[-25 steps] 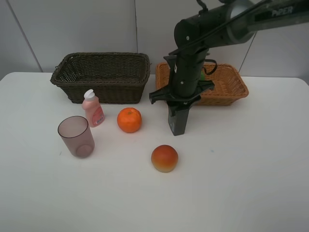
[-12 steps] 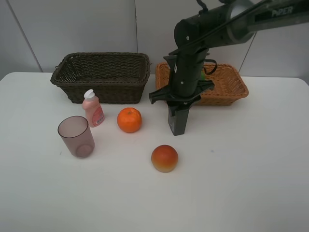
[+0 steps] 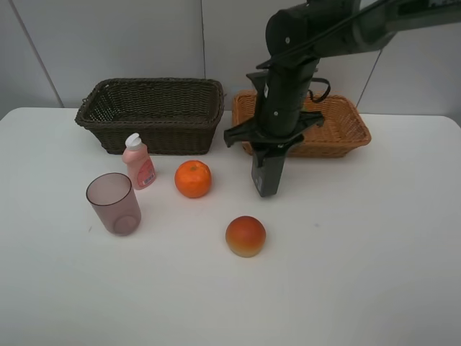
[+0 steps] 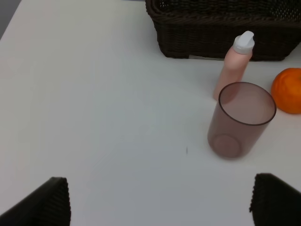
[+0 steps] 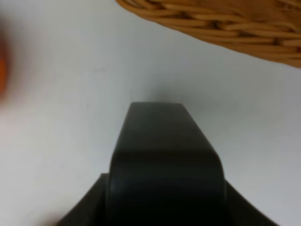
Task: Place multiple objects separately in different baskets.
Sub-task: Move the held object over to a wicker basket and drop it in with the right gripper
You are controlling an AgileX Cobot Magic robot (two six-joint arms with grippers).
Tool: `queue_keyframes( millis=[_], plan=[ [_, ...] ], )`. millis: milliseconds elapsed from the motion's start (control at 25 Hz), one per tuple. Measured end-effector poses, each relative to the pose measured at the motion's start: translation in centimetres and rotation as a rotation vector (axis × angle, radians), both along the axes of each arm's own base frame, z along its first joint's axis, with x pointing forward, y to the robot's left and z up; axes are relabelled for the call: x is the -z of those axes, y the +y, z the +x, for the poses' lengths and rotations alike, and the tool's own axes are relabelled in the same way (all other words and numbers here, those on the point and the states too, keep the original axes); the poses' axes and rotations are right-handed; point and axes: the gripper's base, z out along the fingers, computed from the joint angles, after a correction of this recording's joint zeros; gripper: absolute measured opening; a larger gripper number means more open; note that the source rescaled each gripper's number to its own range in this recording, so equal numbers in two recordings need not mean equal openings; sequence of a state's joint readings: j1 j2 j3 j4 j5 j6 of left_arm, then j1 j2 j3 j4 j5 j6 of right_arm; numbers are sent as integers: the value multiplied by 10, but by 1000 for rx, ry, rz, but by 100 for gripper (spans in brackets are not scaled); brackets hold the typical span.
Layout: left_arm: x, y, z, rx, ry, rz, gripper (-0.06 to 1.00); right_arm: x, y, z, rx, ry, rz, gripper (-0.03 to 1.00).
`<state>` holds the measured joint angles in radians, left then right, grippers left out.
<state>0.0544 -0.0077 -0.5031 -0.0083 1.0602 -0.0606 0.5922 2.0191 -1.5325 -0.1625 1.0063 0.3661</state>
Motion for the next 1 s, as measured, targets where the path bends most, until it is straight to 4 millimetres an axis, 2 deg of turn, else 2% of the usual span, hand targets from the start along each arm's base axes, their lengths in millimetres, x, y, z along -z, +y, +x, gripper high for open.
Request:
queue_keyframes(
  millis=[280, 600, 760, 1000],
  plan=[
    [0, 0, 0, 0, 0, 0, 99, -54, -6, -11, -22, -53, 45, 2],
    [0, 0, 0, 0, 0, 0, 99, -112, 5, 5, -69, -199, 126, 2],
    [0, 0, 0, 0, 0, 0, 99, -122, 16, 17, -122, -233, 165, 2],
    [0, 0, 0, 0, 0, 0, 99, -116, 37, 42, -161, -258, 206, 2]
  ],
)
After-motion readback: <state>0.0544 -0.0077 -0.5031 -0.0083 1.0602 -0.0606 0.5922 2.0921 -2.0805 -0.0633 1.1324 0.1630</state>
